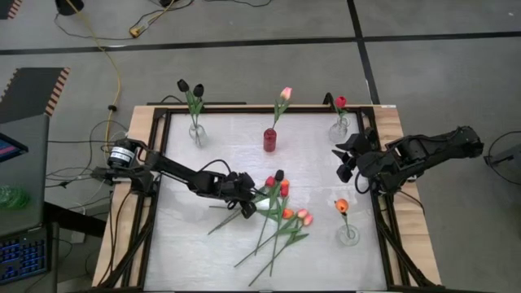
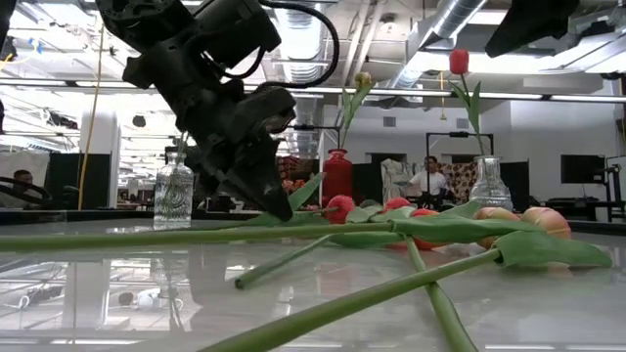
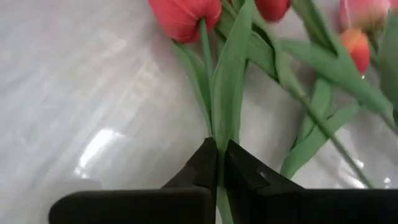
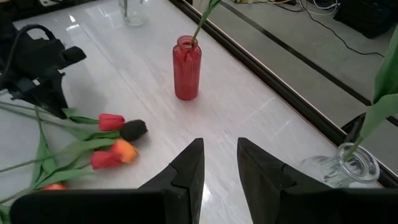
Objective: Sort flowers into vase by color
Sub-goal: Put the left red flower into the top right transparent vase
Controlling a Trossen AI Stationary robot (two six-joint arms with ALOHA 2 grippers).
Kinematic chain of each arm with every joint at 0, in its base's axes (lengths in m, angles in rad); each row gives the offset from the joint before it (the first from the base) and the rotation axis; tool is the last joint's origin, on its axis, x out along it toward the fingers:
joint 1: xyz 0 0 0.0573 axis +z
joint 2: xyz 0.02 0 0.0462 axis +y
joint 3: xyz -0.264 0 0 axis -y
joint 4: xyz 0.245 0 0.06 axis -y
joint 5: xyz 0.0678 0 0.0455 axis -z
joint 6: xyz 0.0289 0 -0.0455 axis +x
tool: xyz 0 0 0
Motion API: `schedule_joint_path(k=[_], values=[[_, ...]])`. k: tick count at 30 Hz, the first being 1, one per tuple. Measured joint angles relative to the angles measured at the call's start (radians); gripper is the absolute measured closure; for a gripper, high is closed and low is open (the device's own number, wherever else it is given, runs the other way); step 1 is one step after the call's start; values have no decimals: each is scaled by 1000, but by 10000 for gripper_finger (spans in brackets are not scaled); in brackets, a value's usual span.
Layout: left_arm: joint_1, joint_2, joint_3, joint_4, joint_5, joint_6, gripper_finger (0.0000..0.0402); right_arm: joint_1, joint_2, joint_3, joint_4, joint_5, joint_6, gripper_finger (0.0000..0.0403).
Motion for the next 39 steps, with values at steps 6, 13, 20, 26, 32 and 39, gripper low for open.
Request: schedule_joint_path(k=[6, 13, 20, 26, 32, 39], values=[[35, -1, 88, -10, -3, 105, 399, 0, -3, 0, 10, 0, 0, 281], [69, -1, 246, -11, -2, 291, 399, 0, -3, 0, 34, 0, -13, 281], [92, -1, 395, -10, -6, 446, 400, 0, -25, 0, 128, 0, -139, 281], [109, -1, 510, -4, -76, 547, 400, 0, -64, 0, 172, 0, -184, 281], [123, -2, 601, 35, -93, 640, 400, 0, -88, 0, 177, 0, -184, 281], [124, -2, 624, 189, -77, 747, 400, 2, -72, 0, 236, -48, -247, 281]])
